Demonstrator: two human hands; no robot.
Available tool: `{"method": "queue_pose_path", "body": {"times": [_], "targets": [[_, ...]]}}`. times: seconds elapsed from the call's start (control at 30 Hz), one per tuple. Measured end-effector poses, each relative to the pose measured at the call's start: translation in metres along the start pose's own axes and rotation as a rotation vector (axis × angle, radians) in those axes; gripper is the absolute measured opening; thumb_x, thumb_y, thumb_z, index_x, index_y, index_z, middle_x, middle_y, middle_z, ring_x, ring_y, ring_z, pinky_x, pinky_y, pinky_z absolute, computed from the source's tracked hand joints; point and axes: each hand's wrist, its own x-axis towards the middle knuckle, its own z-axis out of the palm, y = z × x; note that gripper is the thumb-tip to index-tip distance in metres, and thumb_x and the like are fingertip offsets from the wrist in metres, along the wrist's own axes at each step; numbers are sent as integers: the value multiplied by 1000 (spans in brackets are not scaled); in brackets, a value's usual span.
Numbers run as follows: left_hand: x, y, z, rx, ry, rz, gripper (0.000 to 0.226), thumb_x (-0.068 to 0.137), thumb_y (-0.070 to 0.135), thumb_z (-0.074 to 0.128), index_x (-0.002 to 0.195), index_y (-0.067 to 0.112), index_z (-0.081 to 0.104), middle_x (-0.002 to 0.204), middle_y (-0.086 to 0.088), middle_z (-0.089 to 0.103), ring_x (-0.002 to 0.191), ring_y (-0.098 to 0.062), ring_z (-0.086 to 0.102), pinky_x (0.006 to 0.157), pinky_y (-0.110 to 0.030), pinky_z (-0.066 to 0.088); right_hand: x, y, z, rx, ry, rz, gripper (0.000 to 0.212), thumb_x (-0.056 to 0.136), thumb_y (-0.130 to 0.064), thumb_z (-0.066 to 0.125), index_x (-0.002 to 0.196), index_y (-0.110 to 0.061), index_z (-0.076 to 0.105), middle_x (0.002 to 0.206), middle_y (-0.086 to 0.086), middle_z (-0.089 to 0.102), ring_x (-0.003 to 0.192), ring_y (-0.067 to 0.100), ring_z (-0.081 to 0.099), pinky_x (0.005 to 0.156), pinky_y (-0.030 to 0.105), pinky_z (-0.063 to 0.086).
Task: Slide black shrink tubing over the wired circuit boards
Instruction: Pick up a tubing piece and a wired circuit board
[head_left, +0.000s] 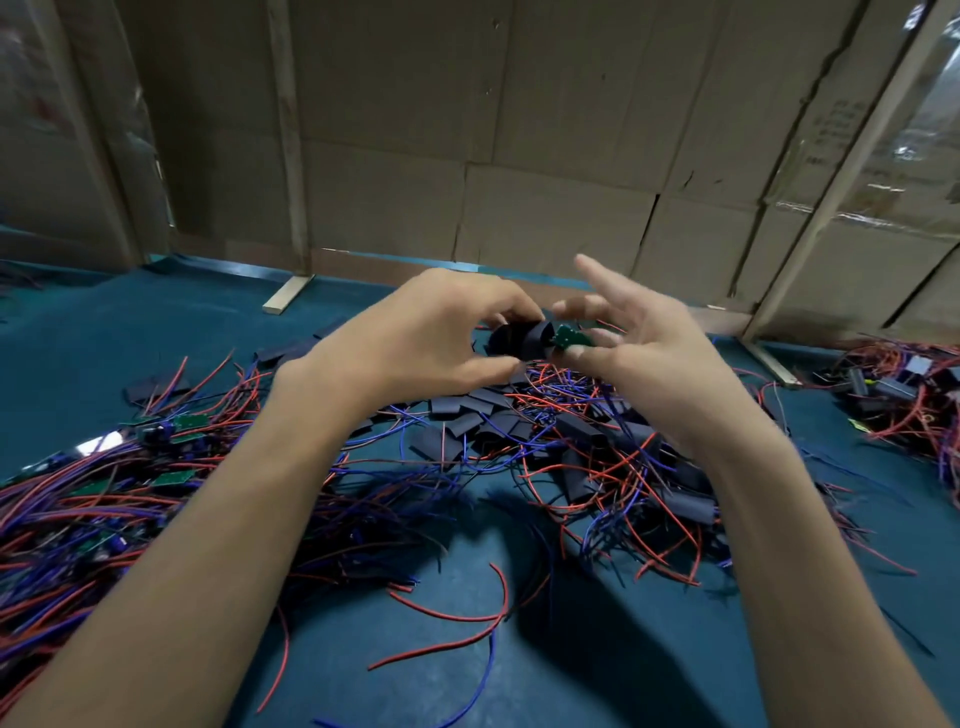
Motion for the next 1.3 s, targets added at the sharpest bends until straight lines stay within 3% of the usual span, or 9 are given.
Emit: {"method": "queue_pose_path", "body": {"times": [0.13,0.23,0.37,0.5,0.6,0.8,1.03,1.17,1.3], "targets": [[1,3,-4,-9,38,-5,35,84,12,78,118,11,71,108,1,74,100,-16,69,93,-33,53,2,1,-6,287,101,23,82,79,13,75,150,-11,42,99,6,78,81,17,74,72,26,58],[1,5,-4,3,42,-28,36,85,16,78,119,14,70,109,3,74,99,-15,68,92,-28,51,-1,-2,-7,332,109,53,63,78,10,78,135,-6,55,99,10,79,77,29,77,53,30,58],[1,5,-4,56,40,-74,36,85,21,78,120,16,70,110,4,74,100,-16,68,90,-32,52,-1,-2,-8,349,70,1,34,84,11,72,115,-1,66,103,11,78,86,26,77,65,29,61],[2,3,-2,159,48,-102,37,85,26,75,121,18,68,113,4,73,102,-18,66,88,-39,52,-1,-3,-8,245,10,-42,37,87,13,68,116,-9,67,105,5,78,94,22,76,71,29,62],[1,2,0,191,83,-82,36,84,26,75,119,17,69,110,2,73,100,-21,67,85,-41,51,-1,-4,-5,231,13,-43,43,84,14,71,117,-12,66,102,4,79,91,16,76,67,24,59],[1,0,-2,198,119,36,38,83,16,75,121,14,69,113,0,71,101,-22,68,86,-42,54,-2,-4,-7,363,94,9,43,72,12,81,109,-3,65,78,8,74,54,21,67,47,20,49],[1,-4,-1,315,156,160,36,85,14,74,120,15,69,116,0,70,104,-26,66,75,-48,50,-1,-4,-10,286,53,145,31,72,3,75,101,-2,66,73,25,71,58,26,43,37,24,29],[-1,-5,-1,306,182,211,34,84,11,74,118,12,71,117,-2,70,106,-28,66,77,-50,50,0,-4,-4,322,83,167,27,64,-3,76,89,-6,68,68,23,70,49,21,47,36,20,29],[0,-2,3,238,158,207,36,83,10,77,119,8,70,113,-5,72,104,-28,68,81,-50,50,-1,-4,0,282,66,71,34,65,-8,79,97,-6,67,73,21,73,40,18,46,36,20,32]]}}
